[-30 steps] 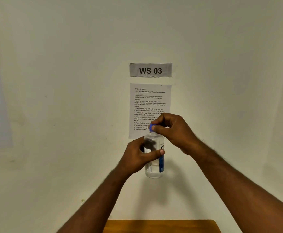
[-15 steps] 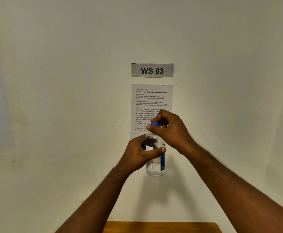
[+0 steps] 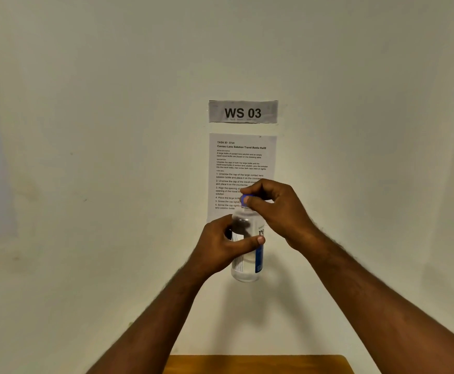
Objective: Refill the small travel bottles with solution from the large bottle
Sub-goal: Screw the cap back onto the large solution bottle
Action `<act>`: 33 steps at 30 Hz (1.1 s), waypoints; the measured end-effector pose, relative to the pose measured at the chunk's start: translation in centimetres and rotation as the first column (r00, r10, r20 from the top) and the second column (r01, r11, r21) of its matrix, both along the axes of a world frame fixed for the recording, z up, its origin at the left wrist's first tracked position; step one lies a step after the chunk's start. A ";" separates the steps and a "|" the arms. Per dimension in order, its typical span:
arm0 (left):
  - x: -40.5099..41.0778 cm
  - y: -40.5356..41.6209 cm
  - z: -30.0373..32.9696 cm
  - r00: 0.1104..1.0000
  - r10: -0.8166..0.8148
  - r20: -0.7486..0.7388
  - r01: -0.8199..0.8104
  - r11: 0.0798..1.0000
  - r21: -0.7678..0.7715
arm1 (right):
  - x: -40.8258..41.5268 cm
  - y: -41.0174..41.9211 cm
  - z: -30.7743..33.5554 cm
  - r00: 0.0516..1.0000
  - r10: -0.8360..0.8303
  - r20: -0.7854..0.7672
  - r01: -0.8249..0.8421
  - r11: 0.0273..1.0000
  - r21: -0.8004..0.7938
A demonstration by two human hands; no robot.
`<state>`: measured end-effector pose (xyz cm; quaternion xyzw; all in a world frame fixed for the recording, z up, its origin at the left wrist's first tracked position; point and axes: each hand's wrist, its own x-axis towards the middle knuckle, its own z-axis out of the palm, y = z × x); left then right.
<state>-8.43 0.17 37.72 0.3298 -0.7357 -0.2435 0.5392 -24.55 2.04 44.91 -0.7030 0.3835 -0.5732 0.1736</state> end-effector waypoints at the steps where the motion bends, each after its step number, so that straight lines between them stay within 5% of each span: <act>1: -0.1 0.0 0.0 1.000 0.002 0.006 -0.002 1.000 -0.005 | 0.0 0.0 -0.1 1.000 -0.022 -0.003 0.022 1.000 -0.010; 5: -0.2 -0.1 -0.1 1.000 0.003 0.013 -0.003 1.000 0.005 | 0.5 0.0 -0.4 0.992 -0.126 -0.018 0.126 0.991 -0.036; 9: -0.1 -0.1 -0.2 1.000 0.004 -0.013 -0.004 1.000 -0.009 | 0.1 0.2 -0.2 0.999 -0.032 -0.005 0.032 0.999 -0.001; 16: -0.2 -0.5 -0.9 0.998 0.042 0.051 -0.042 0.999 0.005 | 0.8 0.1 -0.8 0.985 -0.157 -0.069 0.157 0.988 -0.016; 33: 0.3 -0.8 -2.8 0.996 0.051 0.075 -0.054 0.998 0.030 | 1.2 0.2 -3.2 0.989 -0.127 -0.082 0.127 0.992 0.006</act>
